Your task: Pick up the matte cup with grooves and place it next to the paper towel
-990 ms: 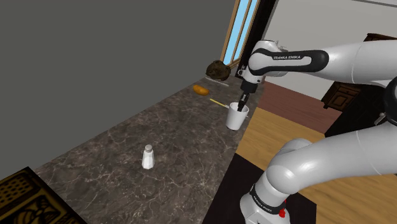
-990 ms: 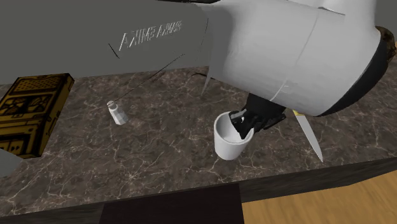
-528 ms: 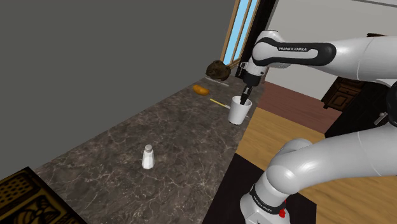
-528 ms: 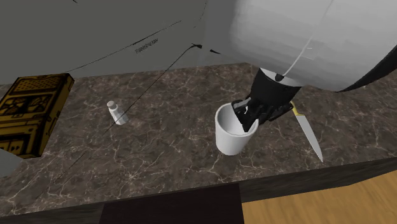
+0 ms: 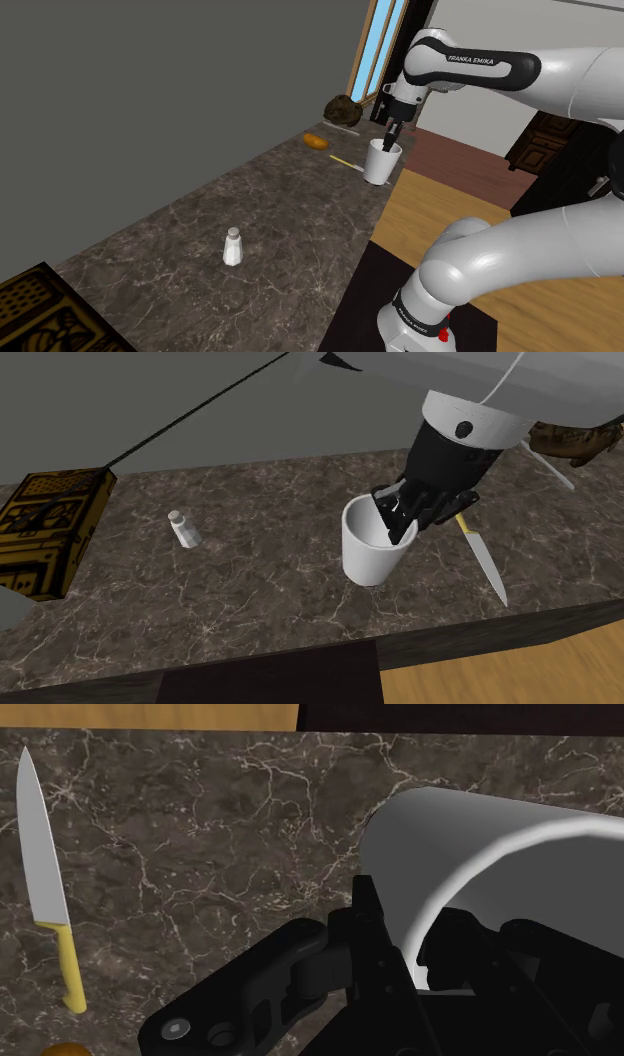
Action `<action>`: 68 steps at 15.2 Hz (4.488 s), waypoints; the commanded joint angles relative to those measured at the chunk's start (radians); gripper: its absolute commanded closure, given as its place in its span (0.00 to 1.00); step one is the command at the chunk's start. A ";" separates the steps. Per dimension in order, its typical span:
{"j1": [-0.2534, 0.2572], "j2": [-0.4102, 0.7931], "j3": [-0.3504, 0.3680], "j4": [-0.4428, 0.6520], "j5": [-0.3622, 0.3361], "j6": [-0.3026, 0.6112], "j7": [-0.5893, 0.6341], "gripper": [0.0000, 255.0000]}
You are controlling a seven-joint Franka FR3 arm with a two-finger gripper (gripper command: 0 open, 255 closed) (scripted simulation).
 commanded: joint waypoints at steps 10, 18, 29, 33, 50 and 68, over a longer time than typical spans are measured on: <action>0.011 0.019 0.021 0.157 0.020 -0.139 0.001 1.00; 0.021 0.049 0.029 0.284 0.033 -0.238 -0.002 1.00; 0.043 -0.184 0.272 0.093 0.151 -0.290 0.257 1.00; 0.061 -0.240 0.362 0.055 0.219 -0.305 0.350 1.00; 0.138 -0.286 0.763 0.085 0.547 -0.305 0.753 1.00; 0.044 -0.017 1.275 0.445 0.730 -0.189 1.190 1.00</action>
